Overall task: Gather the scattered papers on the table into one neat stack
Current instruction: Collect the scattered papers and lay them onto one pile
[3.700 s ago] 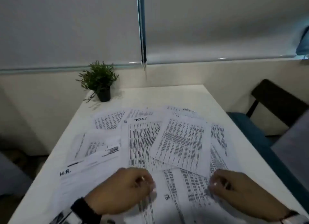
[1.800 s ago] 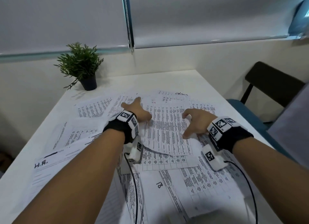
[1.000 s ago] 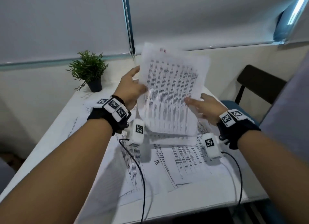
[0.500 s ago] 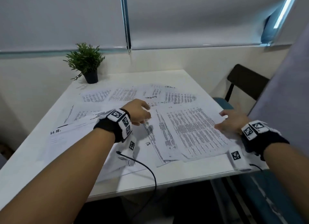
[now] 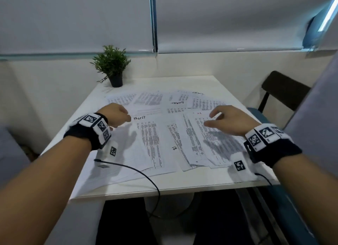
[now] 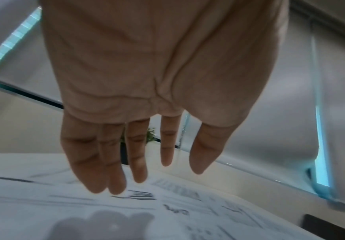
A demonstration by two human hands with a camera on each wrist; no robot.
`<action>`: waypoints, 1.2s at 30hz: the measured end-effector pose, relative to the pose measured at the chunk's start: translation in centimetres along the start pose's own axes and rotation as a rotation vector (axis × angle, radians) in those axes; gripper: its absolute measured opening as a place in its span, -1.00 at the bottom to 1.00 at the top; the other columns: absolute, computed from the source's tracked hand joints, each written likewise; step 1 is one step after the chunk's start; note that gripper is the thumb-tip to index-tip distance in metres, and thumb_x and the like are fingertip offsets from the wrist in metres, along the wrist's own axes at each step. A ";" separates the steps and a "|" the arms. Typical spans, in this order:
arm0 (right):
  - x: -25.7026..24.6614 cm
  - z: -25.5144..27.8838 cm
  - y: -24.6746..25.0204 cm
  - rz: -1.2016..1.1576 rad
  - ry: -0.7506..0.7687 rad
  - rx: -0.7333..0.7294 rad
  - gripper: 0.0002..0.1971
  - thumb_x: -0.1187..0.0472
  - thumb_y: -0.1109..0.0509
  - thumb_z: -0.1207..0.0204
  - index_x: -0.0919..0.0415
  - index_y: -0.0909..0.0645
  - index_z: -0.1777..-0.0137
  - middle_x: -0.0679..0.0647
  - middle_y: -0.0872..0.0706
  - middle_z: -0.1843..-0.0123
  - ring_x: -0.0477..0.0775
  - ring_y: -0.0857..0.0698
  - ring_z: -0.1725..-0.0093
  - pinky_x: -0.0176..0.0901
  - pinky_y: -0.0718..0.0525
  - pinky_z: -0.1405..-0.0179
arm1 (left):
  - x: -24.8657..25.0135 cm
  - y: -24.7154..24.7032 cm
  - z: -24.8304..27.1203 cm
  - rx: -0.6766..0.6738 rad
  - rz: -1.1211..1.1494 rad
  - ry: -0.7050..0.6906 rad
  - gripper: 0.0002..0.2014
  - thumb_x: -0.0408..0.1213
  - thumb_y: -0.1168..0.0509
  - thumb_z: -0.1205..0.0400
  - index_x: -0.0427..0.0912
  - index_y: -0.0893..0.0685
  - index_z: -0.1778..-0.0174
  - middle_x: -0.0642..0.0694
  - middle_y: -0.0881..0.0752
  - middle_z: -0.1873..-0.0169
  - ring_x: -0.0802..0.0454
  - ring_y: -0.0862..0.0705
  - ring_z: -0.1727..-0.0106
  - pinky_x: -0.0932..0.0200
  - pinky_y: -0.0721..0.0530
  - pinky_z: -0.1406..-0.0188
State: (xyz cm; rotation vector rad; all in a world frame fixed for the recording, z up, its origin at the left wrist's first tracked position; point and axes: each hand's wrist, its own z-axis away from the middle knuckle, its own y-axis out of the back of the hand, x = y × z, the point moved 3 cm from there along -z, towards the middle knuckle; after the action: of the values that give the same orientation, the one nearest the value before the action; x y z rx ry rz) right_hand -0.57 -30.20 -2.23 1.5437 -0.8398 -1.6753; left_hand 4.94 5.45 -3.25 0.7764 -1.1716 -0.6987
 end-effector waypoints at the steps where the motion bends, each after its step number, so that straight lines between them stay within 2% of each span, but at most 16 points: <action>1: -1.8 -0.4 -1.4 0.005 0.042 -0.040 -0.55 -0.25 -0.53 -0.49 -0.03 -0.66 -0.27 -0.02 -0.77 -0.16 -0.15 -0.73 0.11 -0.13 -0.62 0.05 | -1.3 0.7 0.1 0.014 -0.036 0.033 -0.64 -0.19 -0.41 -0.65 -0.20 -0.67 -0.35 -0.15 -0.73 -0.06 -0.26 -0.73 -0.22 -0.05 -0.70 -0.21; 5: -8.7 -2.1 -7.5 0.103 0.188 -0.196 -0.42 -0.26 -0.48 -0.54 0.09 -0.63 -0.43 0.07 -0.68 -0.44 0.07 -0.71 -0.30 -0.05 -0.60 -0.23 | -7.7 2.6 0.6 0.043 -0.241 0.205 -0.39 -0.02 -0.37 -0.66 -0.28 -0.50 -0.57 -0.26 -0.52 -0.55 -0.25 -0.53 -0.51 -0.01 -0.55 -0.41; 8: -13.2 -2.8 -11.2 0.169 0.232 -0.285 -0.33 -0.28 -0.44 -0.56 0.21 -0.60 -0.49 0.13 -0.65 -0.51 0.15 -0.67 -0.40 -0.02 -0.60 -0.24 | -12.7 3.0 0.3 0.058 -0.259 0.327 -0.21 0.10 -0.40 -0.57 -0.25 -0.38 -0.64 -0.26 -0.41 -0.64 -0.26 -0.45 -0.59 -0.01 -0.50 -0.43; 11: -16.2 -3.0 -13.8 0.193 0.226 -0.334 -0.29 -0.28 -0.44 -0.57 0.30 -0.61 -0.49 0.19 -0.69 -0.48 0.20 -0.70 -0.41 -0.06 -0.63 -0.23 | -14.5 2.7 0.8 0.076 -0.242 0.350 -0.21 0.11 -0.40 -0.56 -0.19 -0.35 -0.65 -0.23 -0.41 -0.64 -0.25 -0.44 -0.60 0.04 -0.49 -0.42; 13: -17.4 -3.2 -15.1 0.203 0.218 -0.345 -0.38 -0.21 -0.48 -0.57 0.33 -0.66 -0.35 0.20 -0.76 -0.31 0.21 -0.75 -0.27 -0.12 -0.67 -0.03 | -14.2 2.5 0.8 0.078 -0.228 0.323 -0.26 0.09 -0.39 -0.57 -0.17 -0.40 -0.62 -0.20 -0.50 -0.58 -0.22 -0.50 -0.54 0.09 -0.51 -0.34; 15: -17.8 -3.5 -16.2 0.185 0.204 -0.336 -0.58 -0.11 -0.54 -0.53 0.27 -0.63 -0.06 0.13 -0.74 0.00 0.11 -0.74 0.08 -0.20 -0.63 0.30 | -13.6 2.2 0.4 0.059 -0.213 0.297 -0.26 0.08 -0.40 -0.55 -0.12 -0.40 -0.62 -0.16 -0.54 -0.54 -0.20 -0.55 -0.49 0.10 -0.53 -0.27; 17: -17.6 -3.8 -17.1 0.150 0.181 -0.316 -0.65 -0.02 -0.58 -0.47 0.23 -0.60 0.00 0.03 -0.65 0.16 -0.01 -0.61 0.27 -0.23 -0.63 0.33 | -13.1 1.9 -0.3 0.035 -0.203 0.282 -0.24 0.07 -0.42 -0.53 -0.08 -0.38 -0.63 -0.13 -0.55 -0.53 -0.17 -0.56 -0.46 0.10 -0.52 -0.23; 19: -17.3 -3.9 -17.4 0.130 0.170 -0.323 -0.62 0.00 -0.59 -0.44 0.22 -0.63 -0.10 0.00 -0.62 0.18 -0.04 -0.60 0.25 -0.18 -0.67 0.23 | -12.6 1.7 -0.7 0.025 -0.200 0.264 -0.28 0.04 -0.44 -0.51 -0.07 -0.42 -0.59 -0.13 -0.59 -0.47 -0.16 -0.60 -0.35 0.11 -0.53 -0.18; 22: -16.8 -4.7 -17.4 0.152 0.162 -0.365 -0.55 -0.15 -0.59 -0.42 0.18 -0.63 -0.07 0.07 -0.72 0.01 0.04 -0.71 0.09 -0.12 -0.70 0.20 | -12.2 1.7 -1.0 0.041 -0.218 0.255 -0.23 0.05 -0.41 -0.36 0.00 -0.42 -0.52 -0.14 -0.64 -0.39 -0.18 -0.61 -0.27 0.05 -0.59 -0.22; 25: -16.0 -5.7 -17.0 0.092 0.129 -0.370 -0.52 -0.26 -0.56 -0.44 0.16 -0.57 0.28 0.05 -0.62 0.33 0.08 -0.62 0.30 -0.20 -0.50 0.38 | -11.7 1.8 -1.1 0.060 -0.183 0.231 -0.17 -0.06 -0.41 -0.41 0.00 -0.29 -0.63 -0.19 -0.63 -0.37 -0.23 -0.63 -0.26 0.08 -0.60 -0.11; 27: -15.6 -6.2 -15.9 0.062 0.119 -0.281 -0.55 -0.24 -0.54 -0.47 0.17 -0.64 0.28 0.07 -0.61 0.38 0.09 -0.61 0.32 -0.19 -0.48 0.40 | -11.2 1.9 -1.3 0.063 -0.139 0.212 -0.15 -0.16 -0.47 -0.50 -0.03 -0.22 -0.69 -0.21 -0.61 -0.39 -0.21 -0.61 -0.21 0.11 -0.53 0.00; 29: -15.1 -6.3 -14.6 0.132 0.134 -0.191 -0.53 -0.24 -0.51 -0.50 0.20 -0.59 0.26 0.05 -0.64 0.32 0.04 -0.63 0.31 -0.21 -0.48 0.43 | -10.5 1.9 -1.3 0.040 -0.097 0.195 -0.09 -0.18 -0.51 -0.51 -0.05 -0.17 -0.74 -0.20 -0.58 -0.45 -0.21 -0.61 -0.29 0.10 -0.55 -0.07; 30: -14.9 -6.1 -14.3 0.191 0.144 -0.193 -0.53 -0.26 -0.50 -0.50 0.20 -0.59 0.21 0.04 -0.67 0.25 0.02 -0.66 0.25 -0.19 -0.54 0.37 | -10.2 1.8 -1.4 0.019 -0.085 0.187 -0.07 -0.19 -0.52 -0.50 -0.07 -0.16 -0.74 -0.19 -0.58 -0.46 -0.21 -0.61 -0.32 0.08 -0.59 -0.15; 32: -14.5 -5.6 -14.6 0.365 0.177 -0.246 -0.51 -0.33 -0.44 -0.49 0.14 -0.62 -0.02 0.01 -0.72 0.04 0.06 -0.70 0.03 -0.01 -0.68 -0.05 | -9.5 1.3 -1.6 -0.014 -0.078 0.173 -0.10 -0.19 -0.54 -0.49 -0.09 -0.21 -0.71 -0.17 -0.59 -0.43 -0.19 -0.63 -0.26 0.02 -0.64 -0.26; 34: -14.6 -5.0 -15.1 0.539 0.232 -0.237 -0.48 -0.37 -0.37 -0.50 0.04 -0.57 -0.21 -0.02 -0.68 -0.02 0.13 -0.68 -0.15 0.27 -0.44 -0.40 | -8.4 0.7 -1.7 -0.025 -0.101 0.140 -0.17 -0.16 -0.55 -0.48 -0.11 -0.31 -0.65 -0.17 -0.60 -0.43 -0.15 -0.61 -0.20 0.02 -0.63 -0.26; 36: -14.9 -4.6 -15.4 0.580 0.261 -0.224 -0.43 -0.36 -0.33 -0.53 -0.01 -0.53 -0.38 -0.01 -0.66 -0.02 0.16 -0.67 -0.23 0.33 -0.33 -0.46 | -7.6 0.0 -1.7 -0.025 -0.136 0.111 -0.23 -0.15 -0.55 -0.49 -0.12 -0.38 -0.60 -0.16 -0.60 -0.43 -0.15 -0.61 -0.21 0.05 -0.63 -0.21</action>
State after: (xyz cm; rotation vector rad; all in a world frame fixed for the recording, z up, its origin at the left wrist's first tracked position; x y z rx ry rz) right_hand 3.67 -9.33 -7.33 1.1825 -0.8265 -1.0801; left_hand 4.77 11.87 -7.62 0.8686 -1.0147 -0.7709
